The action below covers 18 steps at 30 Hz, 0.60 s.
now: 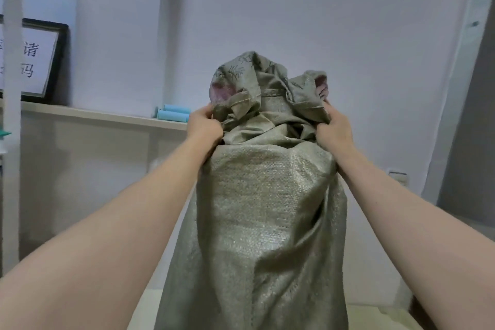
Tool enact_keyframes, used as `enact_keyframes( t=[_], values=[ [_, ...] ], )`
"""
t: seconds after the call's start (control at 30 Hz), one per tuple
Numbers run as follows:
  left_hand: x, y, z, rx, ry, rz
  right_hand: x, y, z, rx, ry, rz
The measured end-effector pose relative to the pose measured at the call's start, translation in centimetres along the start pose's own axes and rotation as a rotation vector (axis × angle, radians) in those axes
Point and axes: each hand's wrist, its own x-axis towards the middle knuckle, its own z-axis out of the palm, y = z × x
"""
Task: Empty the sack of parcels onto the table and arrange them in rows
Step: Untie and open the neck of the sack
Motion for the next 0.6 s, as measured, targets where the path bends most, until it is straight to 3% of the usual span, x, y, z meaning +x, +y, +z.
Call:
enact_keyframes(
  t=[0.1, 0.23, 0.4, 0.5, 0.6],
  values=[
    [2.7, 0.0, 0.1, -0.095, -0.055, 0.128, 2.0, 0.4, -0.7, 0.072, 0.007, -0.041],
    [2.3, -3.4, 0.2, 0.039, -0.231, 0.353, 1.4, 4.0, 0.6, 0.01, -0.177, 0.037],
    [0.3, -3.5, 1.5, -0.073, -0.608, 0.167, 0.9, 5.2, 0.5, 0.103, -0.254, 0.062],
    [0.3, -2.8, 1.4, 0.091, -0.668, 0.274, 1.5, 3.3, -0.7, 0.462, -0.399, 0.208],
    [0.4, -2.4, 1.5, 0.253, -0.757, 0.36, 1.6, 1.8, -1.9, 0.365, -0.637, 0.153]
  ],
)
